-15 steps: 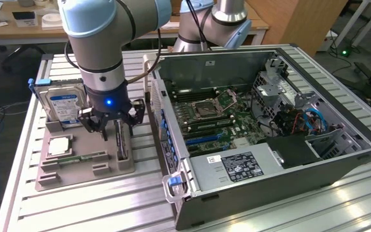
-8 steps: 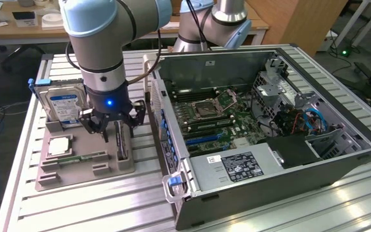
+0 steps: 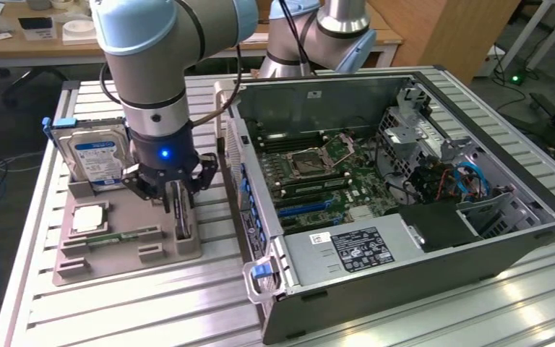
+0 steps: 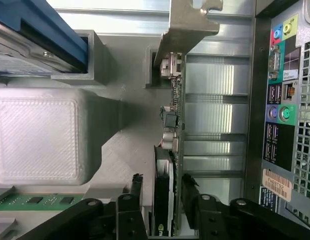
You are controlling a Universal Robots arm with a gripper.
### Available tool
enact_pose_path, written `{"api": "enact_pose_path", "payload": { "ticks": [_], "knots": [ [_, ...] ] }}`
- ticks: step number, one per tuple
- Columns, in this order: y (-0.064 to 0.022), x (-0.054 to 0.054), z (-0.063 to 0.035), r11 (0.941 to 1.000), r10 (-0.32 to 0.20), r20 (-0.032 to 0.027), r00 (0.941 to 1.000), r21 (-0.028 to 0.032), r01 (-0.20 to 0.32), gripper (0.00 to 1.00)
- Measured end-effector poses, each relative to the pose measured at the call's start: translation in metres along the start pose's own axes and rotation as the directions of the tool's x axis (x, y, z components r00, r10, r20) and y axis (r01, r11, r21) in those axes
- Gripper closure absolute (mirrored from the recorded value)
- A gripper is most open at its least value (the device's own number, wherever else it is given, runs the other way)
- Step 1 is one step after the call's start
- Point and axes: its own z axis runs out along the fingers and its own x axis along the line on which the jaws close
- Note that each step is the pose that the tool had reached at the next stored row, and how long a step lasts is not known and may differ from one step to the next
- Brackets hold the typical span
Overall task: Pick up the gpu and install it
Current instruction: 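Pick up the gpu and move the gpu toward the slot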
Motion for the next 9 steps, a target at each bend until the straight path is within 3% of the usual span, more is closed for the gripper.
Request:
{"api": "enact_pose_path", "payload": {
  "ticks": [1,2,6,9],
  "knots": [
    [0.0000,0.0000,0.0000,1.0000,0.005,-0.0001,1.0000,0.0002,-0.005,0.50],
    [0.0000,0.0000,0.0001,1.0000,0.008,-0.0001,1.0000,0.0007,-0.008,0.56],
    [0.0001,-0.0006,0.0002,0.9999,0.011,0.0000,0.9999,0.0027,-0.011,0.56],
    [0.0000,-0.0009,0.0002,0.9999,0.012,-0.0001,0.9999,0.0031,-0.012,0.64]
  ]
}}
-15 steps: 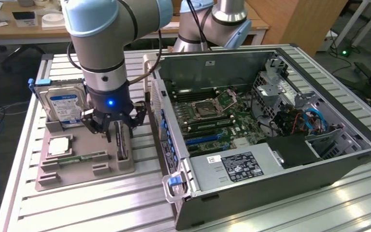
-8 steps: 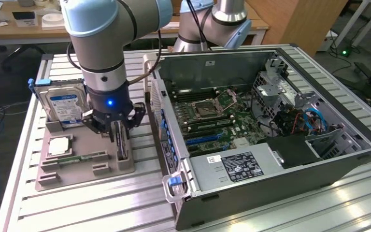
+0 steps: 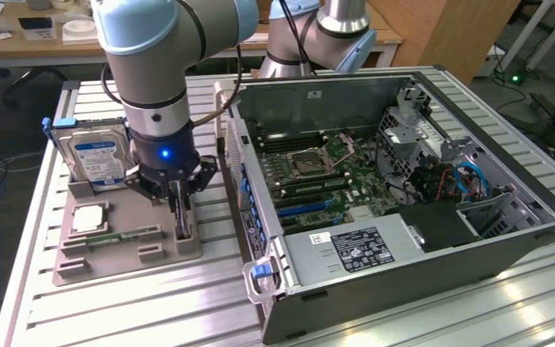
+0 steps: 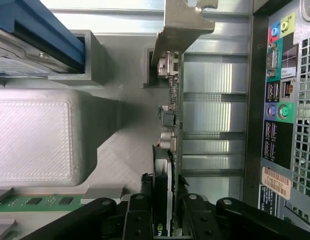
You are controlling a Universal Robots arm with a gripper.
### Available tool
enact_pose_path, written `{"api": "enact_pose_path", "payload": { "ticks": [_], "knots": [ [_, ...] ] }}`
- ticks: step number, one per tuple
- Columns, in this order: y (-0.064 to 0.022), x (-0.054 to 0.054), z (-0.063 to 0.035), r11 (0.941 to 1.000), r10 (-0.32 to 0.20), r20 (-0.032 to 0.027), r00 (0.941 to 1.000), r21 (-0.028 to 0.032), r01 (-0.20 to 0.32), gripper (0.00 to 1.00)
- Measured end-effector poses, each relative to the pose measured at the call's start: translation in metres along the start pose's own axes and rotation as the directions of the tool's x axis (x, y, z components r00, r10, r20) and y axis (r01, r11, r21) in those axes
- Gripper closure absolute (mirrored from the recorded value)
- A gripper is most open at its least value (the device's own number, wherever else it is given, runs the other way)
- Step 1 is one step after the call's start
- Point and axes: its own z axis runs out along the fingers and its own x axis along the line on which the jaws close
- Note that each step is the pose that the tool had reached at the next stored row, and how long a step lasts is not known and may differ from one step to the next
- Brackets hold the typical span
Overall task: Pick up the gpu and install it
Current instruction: 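Pick up the gpu and move the gpu toward the slot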
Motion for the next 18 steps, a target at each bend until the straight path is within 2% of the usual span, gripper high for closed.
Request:
{"api": "enact_pose_path", "payload": {
  "ticks": [1,18],
  "knots": [
    [0.0000,-0.0001,0.0001,1.0000,0.000,0.0001,1.0000,0.0002,0.000,0.71],
    [0.0001,-0.0013,-0.0006,1.0000,0.001,0.0003,1.0000,0.0014,-0.001,0.73]
  ]
}}
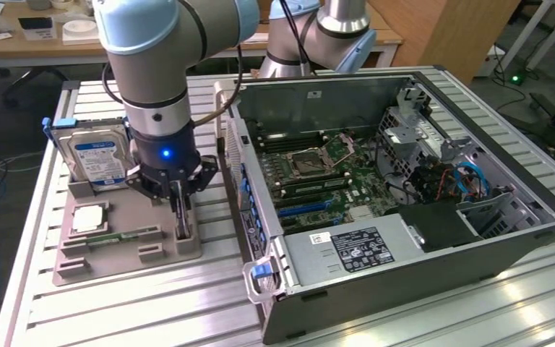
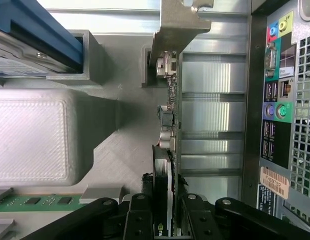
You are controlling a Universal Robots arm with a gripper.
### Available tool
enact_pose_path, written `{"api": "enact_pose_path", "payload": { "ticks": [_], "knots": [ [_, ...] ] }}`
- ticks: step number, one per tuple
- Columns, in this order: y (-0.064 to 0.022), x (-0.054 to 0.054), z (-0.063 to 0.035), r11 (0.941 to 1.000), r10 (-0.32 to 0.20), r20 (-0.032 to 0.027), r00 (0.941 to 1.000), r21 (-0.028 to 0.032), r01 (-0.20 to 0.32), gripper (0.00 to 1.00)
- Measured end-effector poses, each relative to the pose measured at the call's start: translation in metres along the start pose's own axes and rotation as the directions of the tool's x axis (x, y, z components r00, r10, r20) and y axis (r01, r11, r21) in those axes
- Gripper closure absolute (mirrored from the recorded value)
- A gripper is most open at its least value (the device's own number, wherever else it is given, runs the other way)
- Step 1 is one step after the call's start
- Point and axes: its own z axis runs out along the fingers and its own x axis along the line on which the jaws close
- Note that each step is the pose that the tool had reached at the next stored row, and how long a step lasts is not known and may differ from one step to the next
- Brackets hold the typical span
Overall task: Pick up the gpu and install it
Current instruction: 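Pick up the gpu and move the gpu toward the slot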
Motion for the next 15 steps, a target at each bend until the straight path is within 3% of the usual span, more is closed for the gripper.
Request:
{"api": "enact_pose_path", "payload": {
  "ticks": [15],
  "knots": [
    [-0.0002,0.000,-0.0137,1.0000,0.000,-0.0002,1.0000,-0.0002,0.000,0.73]
  ]
}}
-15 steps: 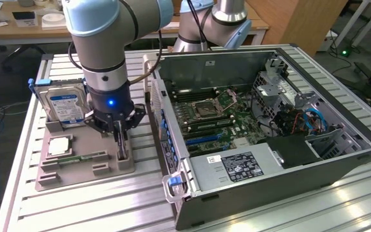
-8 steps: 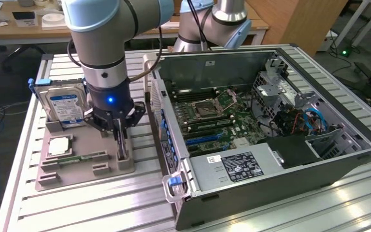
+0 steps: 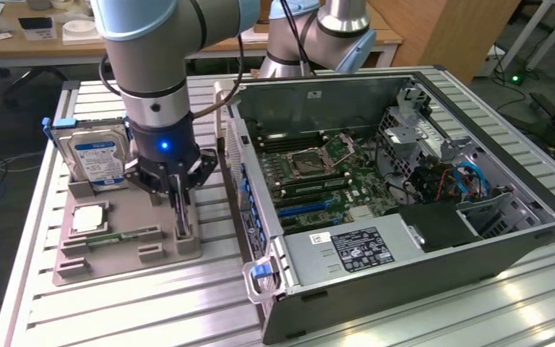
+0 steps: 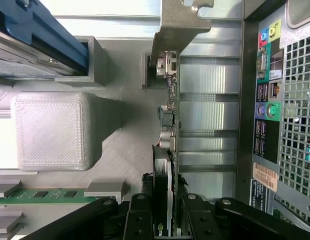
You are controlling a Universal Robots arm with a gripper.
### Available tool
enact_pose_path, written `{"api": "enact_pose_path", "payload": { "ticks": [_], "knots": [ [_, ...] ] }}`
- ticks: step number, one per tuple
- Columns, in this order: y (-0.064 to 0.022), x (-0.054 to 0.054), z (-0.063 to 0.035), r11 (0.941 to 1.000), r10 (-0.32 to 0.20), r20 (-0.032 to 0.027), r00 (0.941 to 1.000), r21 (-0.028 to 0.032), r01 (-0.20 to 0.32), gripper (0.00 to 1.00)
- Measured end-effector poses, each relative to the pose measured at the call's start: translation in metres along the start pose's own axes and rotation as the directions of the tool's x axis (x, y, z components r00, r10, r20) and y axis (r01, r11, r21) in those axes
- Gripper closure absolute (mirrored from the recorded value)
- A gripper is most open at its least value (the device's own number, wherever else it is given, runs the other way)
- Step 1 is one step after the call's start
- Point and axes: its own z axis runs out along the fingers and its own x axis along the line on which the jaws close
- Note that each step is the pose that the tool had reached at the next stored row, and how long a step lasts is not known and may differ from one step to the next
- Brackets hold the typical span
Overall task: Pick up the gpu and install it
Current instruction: 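Pick up the gpu and move the gpu toward the slot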
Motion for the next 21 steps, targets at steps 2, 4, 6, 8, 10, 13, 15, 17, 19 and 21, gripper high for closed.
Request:
{"api": "enact_pose_path", "payload": {
  "ticks": [2,4,6,8,10,13,15,17,19,21],
  "knots": [
    [0.0000,0.000,-0.0015,1.0000,0.000,0.0000,1.0000,-0.0003,0.000,0.73],
    [0.0000,0.000,-0.0027,1.0000,0.000,0.0000,1.0000,-0.0005,0.000,0.73],
    [-0.0001,0.000,-0.0042,1.0000,0.000,0.0000,1.0000,-0.0006,0.000,0.73],
    [-0.0001,0.000,-0.0058,1.0000,0.000,0.0000,1.0000,-0.0009,0.000,0.73],
    [-0.0001,0.000,-0.0074,1.0000,0.000,0.0000,1.0000,-0.0012,0.000,0.73],
    [-0.0002,0.000,-0.0091,1.0000,0.000,0.0000,1.0000,-0.0015,0.000,0.73],
    [-0.0002,0.000,-0.0103,1.0000,0.000,-0.0001,1.0000,-0.0019,0.000,0.73],
    [-0.0003,0.000,-0.0117,1.0000,0.000,0.0000,1.0000,-0.0022,0.000,0.73],
    [-0.0004,0.000,-0.0134,1.0000,0.000,-0.0001,1.0000,-0.0027,0.000,0.73],
    [-0.0005,0.000,-0.0154,1.0000,0.000,0.0000,1.0000,-0.0034,0.000,0.73]
  ]
}}
